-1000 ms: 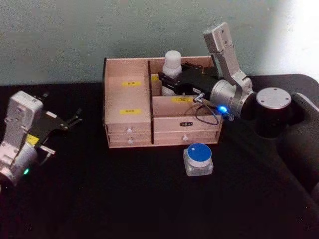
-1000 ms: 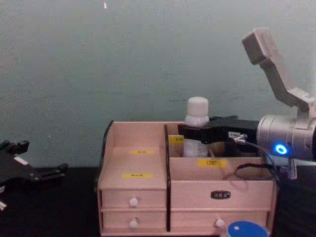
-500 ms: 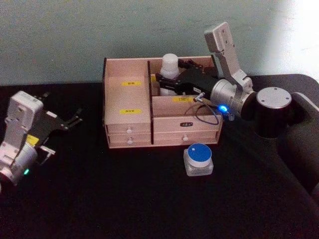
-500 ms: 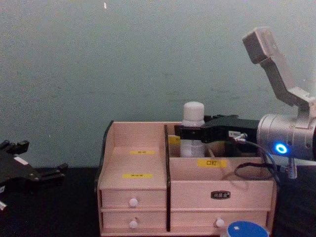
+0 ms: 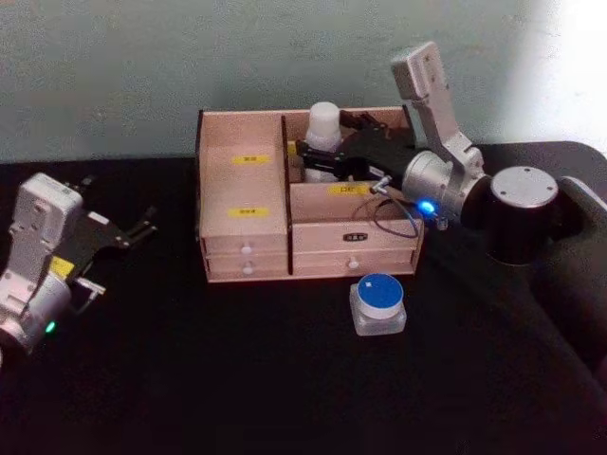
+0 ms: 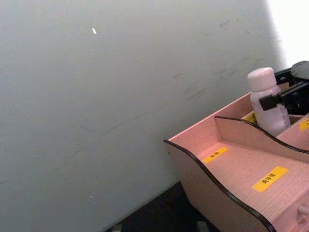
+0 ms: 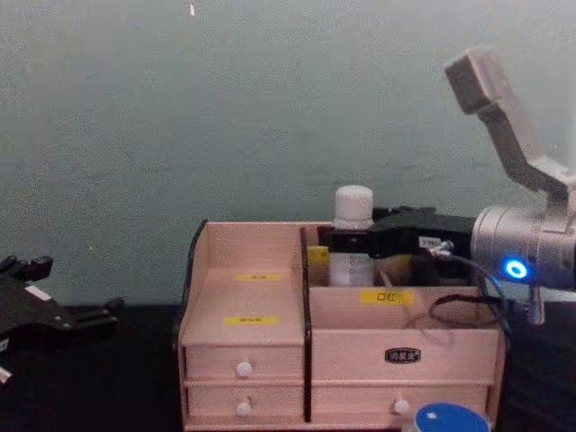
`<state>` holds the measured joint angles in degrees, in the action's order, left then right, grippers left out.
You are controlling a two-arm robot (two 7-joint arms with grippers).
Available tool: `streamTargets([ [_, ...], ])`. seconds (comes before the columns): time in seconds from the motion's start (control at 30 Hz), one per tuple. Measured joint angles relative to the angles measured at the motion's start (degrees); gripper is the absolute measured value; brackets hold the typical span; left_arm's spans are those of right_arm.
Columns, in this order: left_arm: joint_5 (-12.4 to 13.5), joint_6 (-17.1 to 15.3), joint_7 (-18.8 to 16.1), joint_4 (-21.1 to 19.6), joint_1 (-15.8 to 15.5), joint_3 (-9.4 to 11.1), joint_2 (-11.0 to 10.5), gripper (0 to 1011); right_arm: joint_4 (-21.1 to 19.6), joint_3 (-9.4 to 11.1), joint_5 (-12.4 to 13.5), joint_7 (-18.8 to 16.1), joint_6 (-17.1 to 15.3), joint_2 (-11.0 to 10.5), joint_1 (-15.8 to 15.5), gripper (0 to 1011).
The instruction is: Pick up the facial cleanser and watermelon frost from the table and place them into the tiered storage box.
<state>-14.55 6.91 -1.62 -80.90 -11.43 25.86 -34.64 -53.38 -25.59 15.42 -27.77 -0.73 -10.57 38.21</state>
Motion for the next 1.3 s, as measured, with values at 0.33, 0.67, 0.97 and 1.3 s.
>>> streamTargets([
  [0.33,0.0,0.0,0.0,0.0,0.0,0.0,0.0,1001,-11.6,1.32,1.6,-0.39,-3.36,-4.39,-5.91,1003],
  [0.67,0.0,0.0,0.0,0.0,0.0,0.0,0.0,1001,-25.08,2.55,5.03,-1.74,-5.15,-11.84,-15.99,1003],
  [0.97,0.0,0.0,0.0,0.0,0.0,0.0,0.0,1001,-31.05,2.49,6.9,-2.35,-4.79,-16.38,-22.65,1002],
  [1.3,0.0,0.0,0.0,0.0,0.0,0.0,0.0,1001,-36.9,2.31,7.44,-1.45,-6.87,-21.35,-28.65,1003],
])
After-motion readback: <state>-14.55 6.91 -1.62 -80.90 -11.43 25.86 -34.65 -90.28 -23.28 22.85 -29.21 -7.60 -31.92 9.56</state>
